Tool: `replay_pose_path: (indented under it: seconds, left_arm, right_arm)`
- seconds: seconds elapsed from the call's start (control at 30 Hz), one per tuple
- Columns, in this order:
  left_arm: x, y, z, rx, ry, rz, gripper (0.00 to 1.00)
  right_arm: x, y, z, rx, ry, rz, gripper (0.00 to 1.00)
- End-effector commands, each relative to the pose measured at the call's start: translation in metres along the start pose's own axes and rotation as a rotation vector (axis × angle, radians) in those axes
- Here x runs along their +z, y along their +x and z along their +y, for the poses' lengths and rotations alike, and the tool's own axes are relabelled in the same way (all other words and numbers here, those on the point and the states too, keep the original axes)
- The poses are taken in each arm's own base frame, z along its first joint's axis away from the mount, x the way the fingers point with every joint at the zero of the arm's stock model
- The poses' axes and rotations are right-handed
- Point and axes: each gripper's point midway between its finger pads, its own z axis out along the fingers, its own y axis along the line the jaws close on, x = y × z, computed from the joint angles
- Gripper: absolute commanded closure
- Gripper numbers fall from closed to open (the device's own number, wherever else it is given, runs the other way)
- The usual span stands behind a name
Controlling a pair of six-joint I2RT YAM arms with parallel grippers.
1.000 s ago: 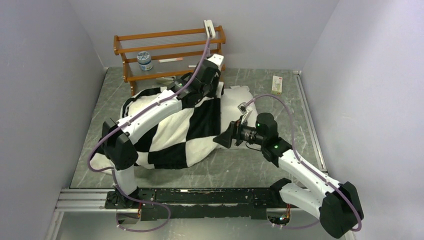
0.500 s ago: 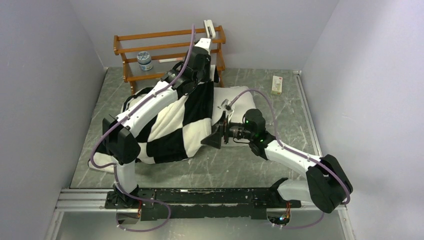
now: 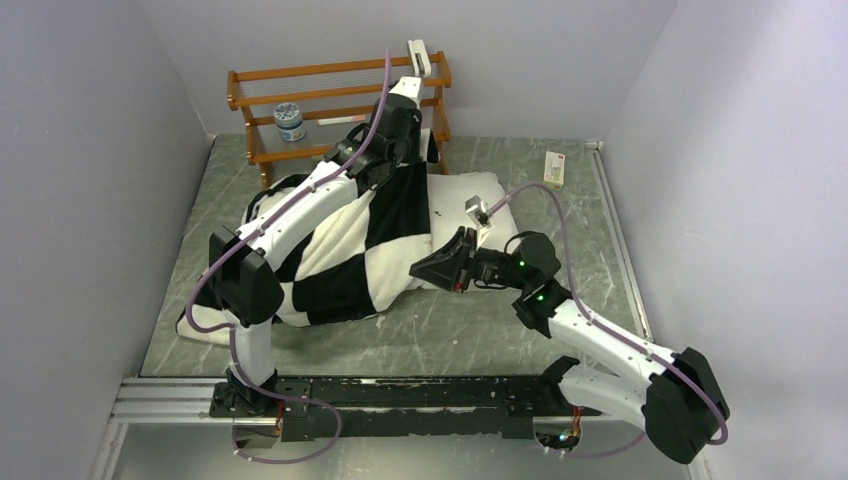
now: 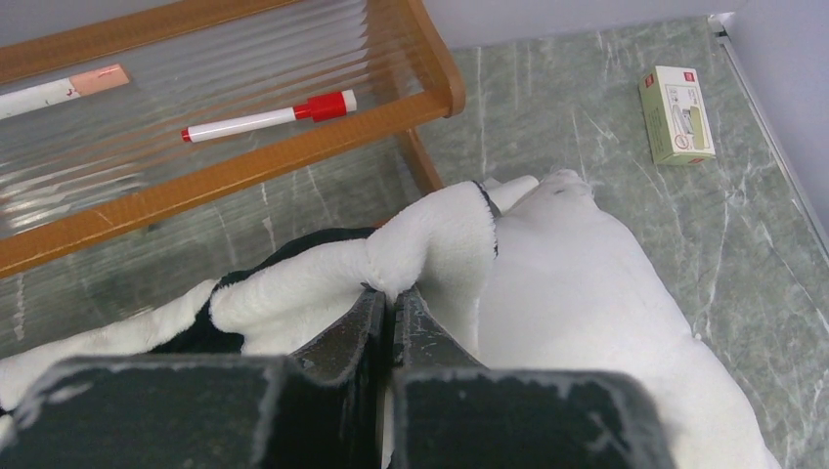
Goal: Put the pillow into the pillowcase
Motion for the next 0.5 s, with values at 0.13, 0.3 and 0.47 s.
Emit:
replay_pose_path:
  seconds: [0.13,0.3,0.47]
  left_arm:
    - [0.000,-0.032,-0.005,-0.024,0.024,-0.117,0.95]
    - [-0.001,-0.035,0.006,-0.007,-0.013,-0.122,0.95]
    - [-0.003,-0.041,0.022,-0.014,-0.033,-0.125,0.95]
  right_arm:
    - [-0.019,-0.002,-0.052,-0.036,0.344,-0.041,0.62]
    - [-0.030,0.001,-0.066,-0.097,0.433,-0.041,0.16]
    - [-0.008,0.012,-0.081,-0.013,0.407,0.057,0.04]
